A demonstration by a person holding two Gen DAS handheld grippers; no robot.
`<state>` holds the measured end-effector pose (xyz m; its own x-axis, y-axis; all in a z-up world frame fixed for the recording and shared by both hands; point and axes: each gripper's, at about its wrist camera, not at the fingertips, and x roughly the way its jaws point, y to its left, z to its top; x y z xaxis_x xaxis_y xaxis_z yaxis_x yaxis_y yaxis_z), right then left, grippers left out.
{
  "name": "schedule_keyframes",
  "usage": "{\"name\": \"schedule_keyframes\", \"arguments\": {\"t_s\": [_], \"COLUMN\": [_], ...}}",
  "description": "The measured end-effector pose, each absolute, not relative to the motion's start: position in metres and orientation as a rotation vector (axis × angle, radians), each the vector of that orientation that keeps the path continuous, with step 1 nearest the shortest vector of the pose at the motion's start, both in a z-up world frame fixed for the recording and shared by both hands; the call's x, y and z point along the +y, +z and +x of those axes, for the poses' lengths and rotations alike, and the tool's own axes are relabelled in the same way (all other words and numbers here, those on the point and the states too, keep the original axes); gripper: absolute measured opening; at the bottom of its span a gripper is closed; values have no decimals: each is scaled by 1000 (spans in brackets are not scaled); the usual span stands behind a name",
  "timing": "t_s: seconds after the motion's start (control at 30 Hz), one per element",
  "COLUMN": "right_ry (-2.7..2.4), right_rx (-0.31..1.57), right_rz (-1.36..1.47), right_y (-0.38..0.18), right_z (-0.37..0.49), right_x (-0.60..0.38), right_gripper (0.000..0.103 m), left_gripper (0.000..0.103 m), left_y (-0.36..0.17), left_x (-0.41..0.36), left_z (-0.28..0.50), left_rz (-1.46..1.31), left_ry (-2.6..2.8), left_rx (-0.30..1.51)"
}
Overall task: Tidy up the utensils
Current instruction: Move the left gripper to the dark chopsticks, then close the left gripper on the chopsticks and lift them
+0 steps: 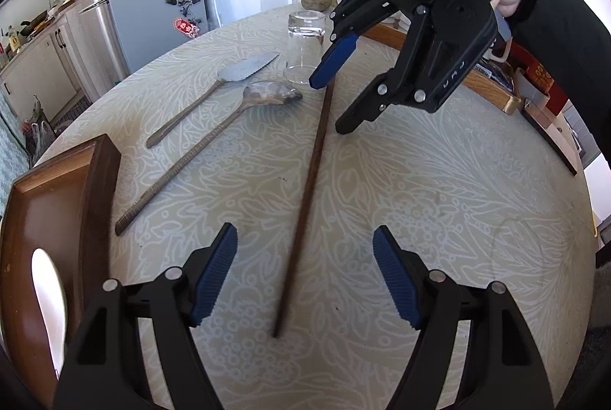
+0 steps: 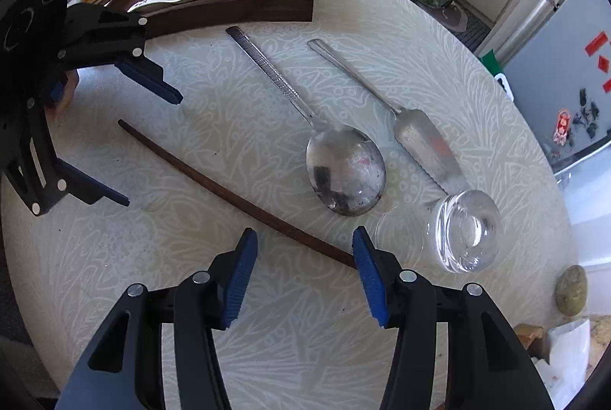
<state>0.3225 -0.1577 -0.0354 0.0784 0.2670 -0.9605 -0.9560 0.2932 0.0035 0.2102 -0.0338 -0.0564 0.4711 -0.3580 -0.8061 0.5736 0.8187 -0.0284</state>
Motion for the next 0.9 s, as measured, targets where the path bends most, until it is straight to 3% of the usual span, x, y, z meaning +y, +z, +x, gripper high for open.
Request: {"name": "schedule_keyframes", "arguments": {"t_s": [0.13,0.33,0.53,0.6,0.9], "right_ry": [1101,1140,1195,1221,1234], "right_rx": [1113,1098,1088,1082,1032], "right_rz": [-828,-864,-863,-865,-882], "right_y": [-33,-29,-30,-30,-23], "right_z": [318,301,290,284,264], "right_x": [-161,-164,-169,-173,-178], "right_gripper": [53,23,14,14,12], "left_gripper": [74,48,32,15,10], "left_y": [-59,-55,-54,-53,-51], "left_x": [-37,-38,-34,-33,-36], "left_z": [214,224,230,231,227], "left_rz": [281,322,336,340,360], "left_ry": [-591,-616,-630,-632,-627], "left_rx": [921,946,964,966,958]}}
